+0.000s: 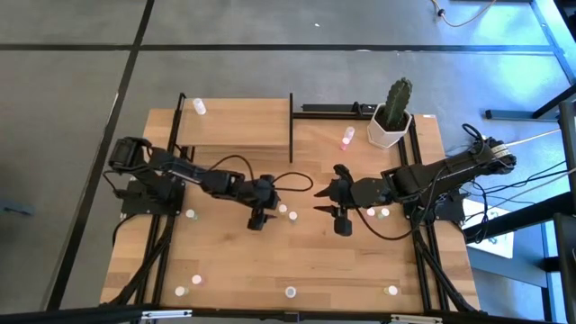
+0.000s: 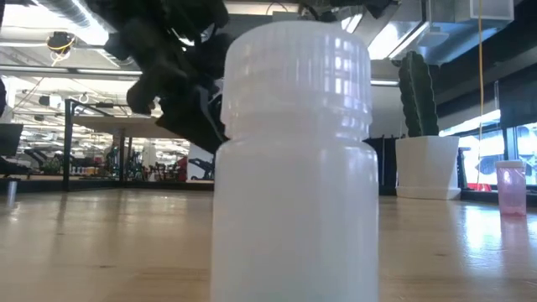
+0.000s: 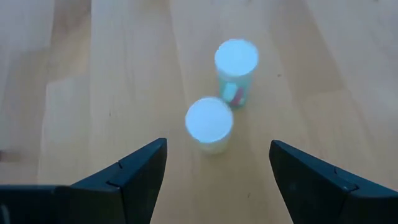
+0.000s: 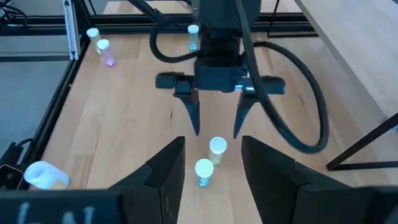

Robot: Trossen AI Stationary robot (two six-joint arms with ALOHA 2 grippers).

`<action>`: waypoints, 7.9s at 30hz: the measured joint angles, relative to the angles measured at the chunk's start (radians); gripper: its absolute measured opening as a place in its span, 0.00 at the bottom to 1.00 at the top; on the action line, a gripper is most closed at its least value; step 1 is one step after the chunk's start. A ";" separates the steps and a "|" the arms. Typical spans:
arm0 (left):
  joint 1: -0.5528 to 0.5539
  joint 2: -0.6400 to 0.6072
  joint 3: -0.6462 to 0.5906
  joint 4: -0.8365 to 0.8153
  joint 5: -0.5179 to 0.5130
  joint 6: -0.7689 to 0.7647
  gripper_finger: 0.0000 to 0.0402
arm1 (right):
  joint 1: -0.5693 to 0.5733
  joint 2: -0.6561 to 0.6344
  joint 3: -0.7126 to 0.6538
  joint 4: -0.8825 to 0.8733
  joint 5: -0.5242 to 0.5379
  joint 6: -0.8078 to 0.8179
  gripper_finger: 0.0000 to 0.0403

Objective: Pick and place medicine bottles onto shelf by color
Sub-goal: Put the top yellow pill bottle on the shelf

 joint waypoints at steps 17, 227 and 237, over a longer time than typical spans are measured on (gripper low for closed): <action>0.021 0.055 0.001 0.111 0.070 -0.005 0.69 | 0.000 0.000 0.000 0.001 0.001 -0.001 0.40; 0.731 -0.395 0.227 -0.678 -0.596 -0.588 0.27 | -0.129 0.000 -0.001 0.026 0.271 -0.085 0.40; 0.736 -0.384 0.227 -0.661 -0.576 -0.573 0.27 | -0.129 0.000 -0.001 0.026 0.227 -0.084 0.40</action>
